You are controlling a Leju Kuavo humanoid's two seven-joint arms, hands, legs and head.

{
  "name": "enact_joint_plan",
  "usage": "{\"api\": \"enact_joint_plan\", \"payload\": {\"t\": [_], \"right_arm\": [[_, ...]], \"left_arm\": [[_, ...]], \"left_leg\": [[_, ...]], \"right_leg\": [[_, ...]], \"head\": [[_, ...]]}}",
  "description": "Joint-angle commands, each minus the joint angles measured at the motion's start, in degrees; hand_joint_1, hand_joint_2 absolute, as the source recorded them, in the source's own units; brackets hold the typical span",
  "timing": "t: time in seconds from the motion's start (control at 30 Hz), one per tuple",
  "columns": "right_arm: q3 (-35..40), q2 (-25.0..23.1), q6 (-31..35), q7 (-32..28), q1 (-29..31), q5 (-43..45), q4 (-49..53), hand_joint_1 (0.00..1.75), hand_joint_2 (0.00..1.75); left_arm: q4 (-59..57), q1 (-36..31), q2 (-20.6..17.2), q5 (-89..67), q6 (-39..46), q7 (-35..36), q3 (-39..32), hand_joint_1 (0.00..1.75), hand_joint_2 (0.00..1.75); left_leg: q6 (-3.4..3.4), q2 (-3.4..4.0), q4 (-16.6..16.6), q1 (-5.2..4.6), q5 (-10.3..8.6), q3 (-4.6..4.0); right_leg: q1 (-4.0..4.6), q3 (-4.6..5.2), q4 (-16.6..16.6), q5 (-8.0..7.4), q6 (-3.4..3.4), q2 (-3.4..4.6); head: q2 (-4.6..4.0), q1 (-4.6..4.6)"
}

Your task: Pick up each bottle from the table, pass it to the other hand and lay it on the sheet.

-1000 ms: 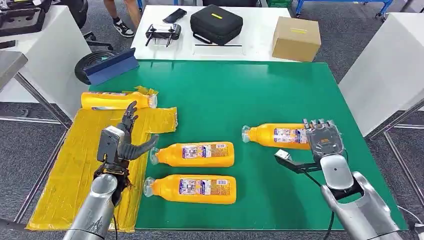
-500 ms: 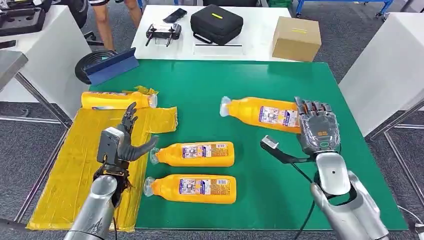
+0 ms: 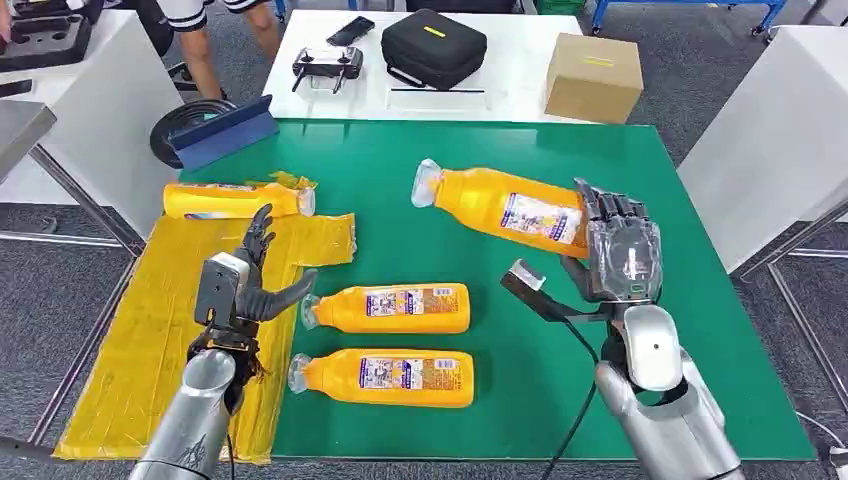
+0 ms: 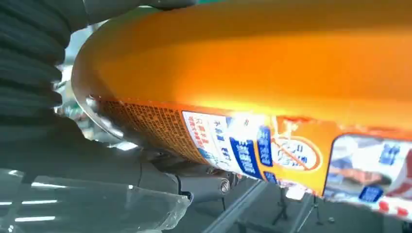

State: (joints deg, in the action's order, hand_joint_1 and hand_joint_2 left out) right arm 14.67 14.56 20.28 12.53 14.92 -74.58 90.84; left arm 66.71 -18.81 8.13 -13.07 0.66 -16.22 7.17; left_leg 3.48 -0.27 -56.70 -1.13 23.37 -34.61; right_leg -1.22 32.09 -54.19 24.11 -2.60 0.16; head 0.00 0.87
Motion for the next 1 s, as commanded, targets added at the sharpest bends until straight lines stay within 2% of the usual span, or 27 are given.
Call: {"api": "enact_joint_plan", "payload": {"t": [0.03, 0.13, 0.27, 0.6, 0.67, 0.73, 0.8, 1.0], "right_arm": [[-2.2, -20.4, 1.7, -30.0, 4.9, 46.1, -23.3, 1.75, 1.75], [-2.0, -21.5, -0.7, -33.8, 6.3, 52.1, -26.4, 1.75, 1.75], [-0.8, -23.7, -1.0, -36.9, 10.1, 55.8, -34.2, 1.75, 1.75], [1.4, -25.8, -0.9, -41.3, 14.1, 60.4, -40.9, 1.75, 1.75], [2.0, -26.1, -1.2, -41.9, 14.5, 60.6, -41.5, 1.75, 1.75], [3.0, -27.1, -2.2, -44.4, 16.7, 62.4, -44.5, 1.75, 1.75], [3.6, -28.6, -2.9, -45.7, 18.9, 63.6, -47.2, 1.75, 1.75], [4.4, -29.3, -3.3, -46.3, 20.4, 64.1, -49.0, 1.75, 1.75]], "left_arm": [[-2.2, -0.5, 0.0, 0.8, 1.1, 0.0, 1.3, 0.0, 1.75], [-1.9, -0.7, -0.1, 1.1, 1.3, -0.2, 2.3, 0.0, 1.75], [-0.6, -1.0, 0.0, 1.3, 1.2, 0.0, 4.2, 0.0, 1.75], [3.5, -1.9, 0.1, 2.2, -0.4, 1.2, 8.2, 0.0, 1.75], [3.9, -2.1, 0.2, 2.3, -0.4, 1.5, 8.6, 0.0, 1.75], [5.4, -2.8, 0.0, 2.8, -1.1, 2.1, 10.4, 0.0, 1.75], [6.7, -3.3, 0.2, 3.4, -2.0, 3.2, 11.9, 0.0, 1.75], [7.2, -3.7, 0.1, 3.8, -2.7, 4.2, 13.5, 0.0, 1.75]], "left_leg": [[-0.2, 0.09, 0.0, 0.06, 0.04, 0.13], [-0.22, 0.22, 0.1, 0.08, 0.06, 0.22], [-0.35, 0.3, 0.0, 0.1, 0.07, 0.23], [-0.22, 0.06, 0.0, 0.07, -0.03, 0.04], [-0.36, 0.13, -0.1, 0.11, 0.06, 0.15], [-0.19, 0.06, 0.0, 0.07, -0.04, -0.02], [-0.31, 0.11, -0.1, 0.07, 0.01, 0.03], [-0.26, 0.04, 0.0, 0.09, -0.03, 0.03]], "right_leg": [[0.04, -0.12, 0.0, 0.0, 0.12, 0.07], [0.07, -0.17, 0.1, -0.02, 0.15, 0.19], [0.09, -0.14, 0.0, 0.02, 0.18, 0.26], [0.04, -0.02, 0.0, 0.01, 0.11, 0.03], [0.08, -0.11, -0.1, 0.07, 0.2, 0.09], [0.04, 0.04, 0.0, -0.01, 0.09, 0.03], [0.05, 0.02, -0.1, 0.03, 0.16, 0.06], [0.07, -0.01, 0.0, 0.02, 0.14, -0.01]], "head": [[0.0, 0.0], [0.0, 0.04], [0.0, 0.02], [0.0, 0.02], [0.0, 0.02], [0.0, 0.02], [0.0, 0.04], [0.0, 0.04]]}}
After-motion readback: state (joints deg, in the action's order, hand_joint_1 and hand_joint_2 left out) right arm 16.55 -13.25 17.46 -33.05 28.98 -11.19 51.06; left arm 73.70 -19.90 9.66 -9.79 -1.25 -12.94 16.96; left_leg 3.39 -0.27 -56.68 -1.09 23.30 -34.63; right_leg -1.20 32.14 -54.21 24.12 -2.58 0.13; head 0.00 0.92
